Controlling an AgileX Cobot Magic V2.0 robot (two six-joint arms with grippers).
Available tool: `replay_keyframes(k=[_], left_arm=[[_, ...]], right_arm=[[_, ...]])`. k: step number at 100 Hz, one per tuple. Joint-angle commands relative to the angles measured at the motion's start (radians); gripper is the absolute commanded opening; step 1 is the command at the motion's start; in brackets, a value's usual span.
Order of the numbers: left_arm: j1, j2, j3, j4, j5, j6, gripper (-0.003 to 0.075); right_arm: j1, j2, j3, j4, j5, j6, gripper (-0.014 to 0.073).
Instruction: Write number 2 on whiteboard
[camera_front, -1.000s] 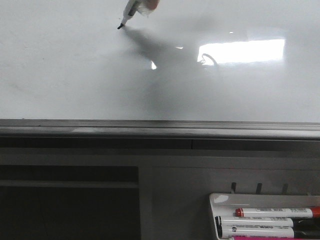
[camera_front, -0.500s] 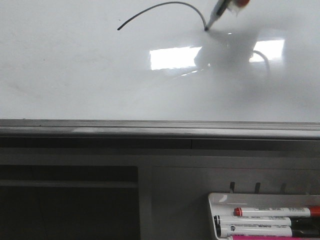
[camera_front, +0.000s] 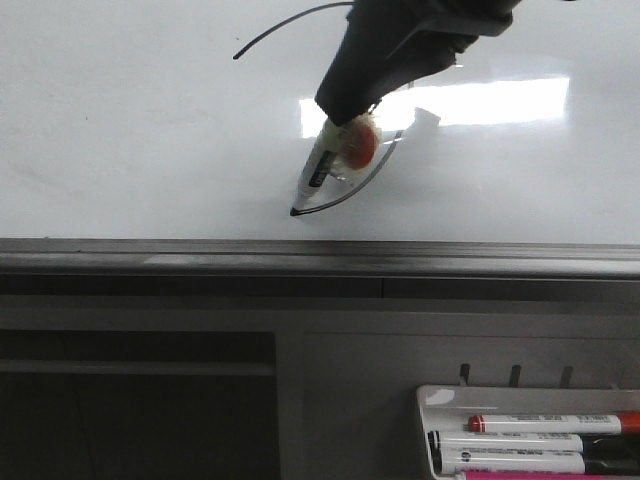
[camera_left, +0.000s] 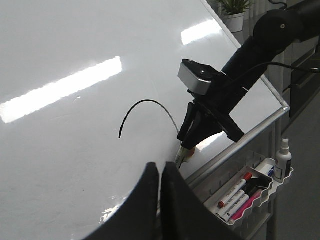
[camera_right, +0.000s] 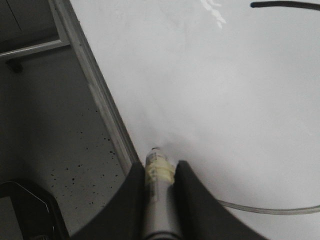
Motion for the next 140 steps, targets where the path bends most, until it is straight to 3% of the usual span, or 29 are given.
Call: replay_keyframes(k=[1,17,47,66,86,93,100,105,110,126,140], left_arm=[[0.0,0.016,-0.02,-0.024,-0.079,-0.01,-0.002],[0.0,0.016,-0.02,-0.017,-0.079,-0.01,-0.002],[0.0,0.016,-0.019,-0.013,-0.081,-0.01,-0.002],[0.0,0.03,-0.019,-0.012,-0.111,-0.01,-0.002],[0.0,0.043,-0.021,-0.045,-0.097,0.011,0.0009],[0.0,0.082,-0.022,-0.145,-0.047,0.111,0.012],[0.0,0.143,-0.022,-0.263,0.0,0.217,0.0279],[0.0,0.193,-0.028,-0.347,0.032,0.296,0.0379],[0.0,0.246,-0.043,-0.422,0.06,0.369,0.0422],[0.0,0.385,-0.143,-0.556,0.119,0.553,0.0416],[-0.005,0.459,-0.227,-0.556,0.197,0.573,0.0402]], right_arm=[[-0.059,-0.022,-0.021,-0.045,-0.102,-0.01,-0.0062],[-0.202,-0.079,-0.021,-0.073,-0.038,0.094,-0.0061],[-0.524,-0.226,-0.021,-0.349,0.14,0.36,-0.006],[-0.537,-0.254,-0.021,-0.305,0.096,0.366,-0.006],[-0.367,-0.378,-0.023,0.009,0.066,0.261,-0.006],[-0.257,-0.425,-0.023,0.133,0.036,0.173,-0.006],[-0.123,-0.449,-0.023,0.245,0.005,0.078,-0.006],[-0.003,-0.453,-0.023,0.275,0.001,0.03,-0.006],[0.104,-0.451,-0.023,0.273,0.002,0.0,-0.006],[0.392,-0.408,-0.023,0.261,-0.037,-0.064,-0.006],[0.51,-0.364,-0.023,0.248,-0.117,-0.064,-0.006]])
